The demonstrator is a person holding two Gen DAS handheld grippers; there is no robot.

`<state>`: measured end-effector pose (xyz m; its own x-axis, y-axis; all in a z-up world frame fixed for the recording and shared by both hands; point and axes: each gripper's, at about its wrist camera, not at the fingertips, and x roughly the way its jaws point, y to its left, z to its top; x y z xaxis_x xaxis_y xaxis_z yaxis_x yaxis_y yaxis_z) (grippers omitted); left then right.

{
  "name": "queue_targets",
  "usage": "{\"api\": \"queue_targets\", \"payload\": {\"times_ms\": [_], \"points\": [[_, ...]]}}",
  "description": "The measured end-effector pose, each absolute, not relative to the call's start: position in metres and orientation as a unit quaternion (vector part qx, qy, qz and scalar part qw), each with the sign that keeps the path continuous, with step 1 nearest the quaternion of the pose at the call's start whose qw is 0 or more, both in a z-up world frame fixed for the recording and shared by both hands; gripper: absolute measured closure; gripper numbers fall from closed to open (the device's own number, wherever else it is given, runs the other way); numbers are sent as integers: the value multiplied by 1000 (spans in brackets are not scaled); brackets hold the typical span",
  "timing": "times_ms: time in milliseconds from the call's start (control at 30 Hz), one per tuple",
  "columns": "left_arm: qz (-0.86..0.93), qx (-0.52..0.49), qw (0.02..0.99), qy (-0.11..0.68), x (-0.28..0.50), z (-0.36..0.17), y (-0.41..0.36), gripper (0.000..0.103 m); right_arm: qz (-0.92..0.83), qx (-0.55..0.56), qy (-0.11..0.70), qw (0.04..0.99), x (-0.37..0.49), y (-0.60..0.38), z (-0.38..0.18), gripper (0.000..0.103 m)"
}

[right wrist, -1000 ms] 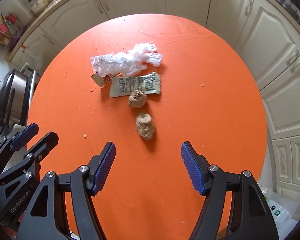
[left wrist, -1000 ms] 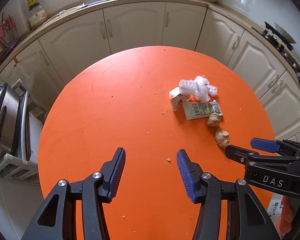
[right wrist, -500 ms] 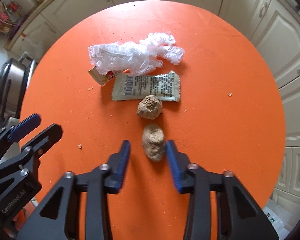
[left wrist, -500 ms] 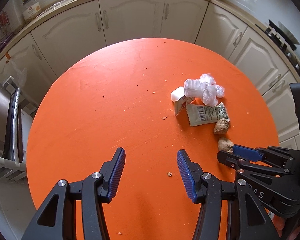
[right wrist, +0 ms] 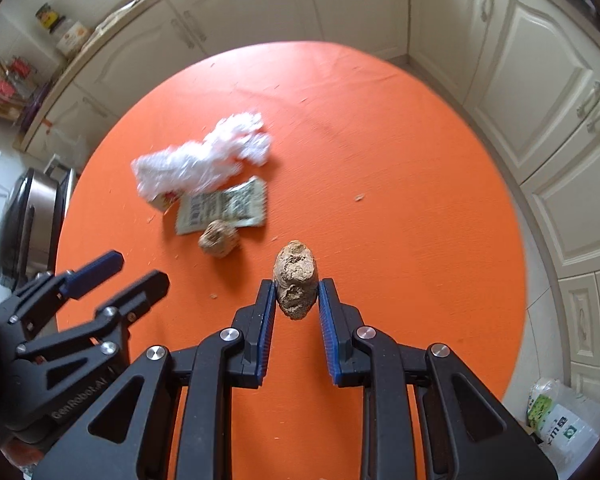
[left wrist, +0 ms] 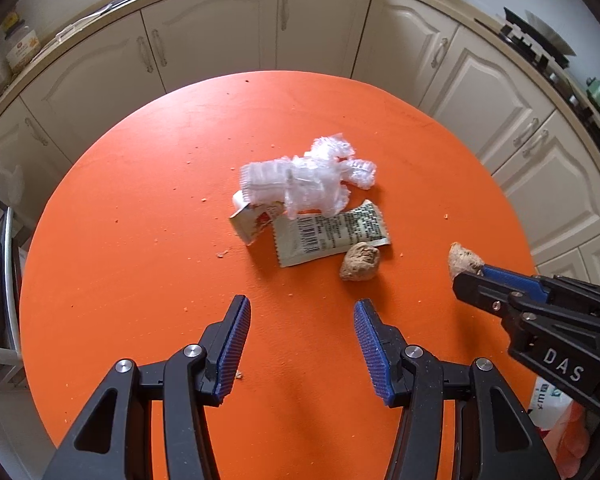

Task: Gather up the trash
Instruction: 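Grasp the other brown lump with the left gripper while the right holds its lump, then carry both brown lumps over the blue bucket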

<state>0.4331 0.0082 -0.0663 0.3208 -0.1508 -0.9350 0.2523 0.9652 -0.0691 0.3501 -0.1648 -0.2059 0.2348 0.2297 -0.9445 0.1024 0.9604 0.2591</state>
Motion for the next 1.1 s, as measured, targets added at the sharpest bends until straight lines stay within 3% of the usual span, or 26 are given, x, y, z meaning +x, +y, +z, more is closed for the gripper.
{"api": "queue_targets", "payload": {"times_ms": [133, 400, 500, 1100], "points": [[-128, 47, 809, 572, 443, -75, -8, 53, 28, 147, 606, 781, 347, -189, -200, 81], [-130, 54, 807, 573, 459, -94, -34, 65, 37, 170, 600, 780, 349, -200, -203, 81], [-156, 50, 800, 577, 459, -99, -43, 83, 43, 170, 602, 779, 353, -197, -206, 81], [-157, 80, 819, 546, 416, -69, -64, 83, 9, 186, 584, 790, 309, -227, -188, 81]]}}
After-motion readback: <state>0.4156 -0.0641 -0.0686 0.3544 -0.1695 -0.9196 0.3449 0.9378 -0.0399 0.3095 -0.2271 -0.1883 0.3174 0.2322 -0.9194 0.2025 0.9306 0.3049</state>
